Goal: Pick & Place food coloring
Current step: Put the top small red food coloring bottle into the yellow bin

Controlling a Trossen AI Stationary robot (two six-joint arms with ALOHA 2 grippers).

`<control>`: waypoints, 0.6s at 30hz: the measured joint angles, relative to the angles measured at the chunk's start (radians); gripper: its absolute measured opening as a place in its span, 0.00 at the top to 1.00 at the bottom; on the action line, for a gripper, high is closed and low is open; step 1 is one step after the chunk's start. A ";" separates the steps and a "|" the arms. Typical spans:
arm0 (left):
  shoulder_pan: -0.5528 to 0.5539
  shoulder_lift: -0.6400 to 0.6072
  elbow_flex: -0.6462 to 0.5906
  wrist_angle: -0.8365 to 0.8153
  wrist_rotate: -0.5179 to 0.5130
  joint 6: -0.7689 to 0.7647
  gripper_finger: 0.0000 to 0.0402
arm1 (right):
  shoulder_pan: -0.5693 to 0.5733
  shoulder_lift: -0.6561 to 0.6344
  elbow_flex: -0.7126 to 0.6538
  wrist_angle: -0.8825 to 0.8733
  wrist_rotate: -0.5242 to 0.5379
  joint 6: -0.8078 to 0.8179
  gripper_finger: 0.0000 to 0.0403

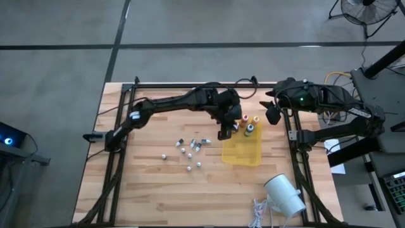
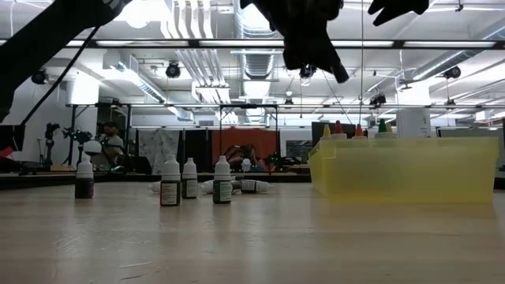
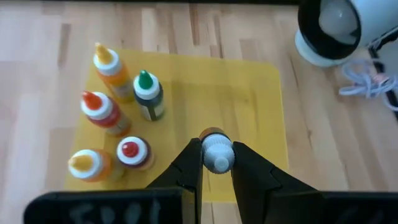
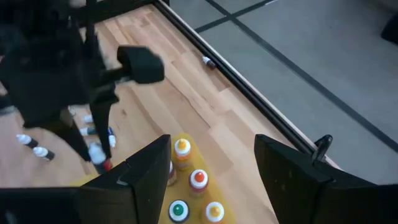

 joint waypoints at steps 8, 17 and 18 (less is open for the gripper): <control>-0.040 0.068 0.000 -0.004 -0.005 0.056 0.90 | 0.000 0.002 -0.009 -0.013 0.001 0.018 0.45; -0.059 0.106 0.000 -0.023 -0.084 0.057 0.90 | -0.001 0.002 -0.021 -0.028 0.001 0.026 0.45; -0.059 0.106 0.000 -0.030 -0.092 0.057 0.90 | -0.001 0.002 -0.021 -0.028 0.001 0.026 0.45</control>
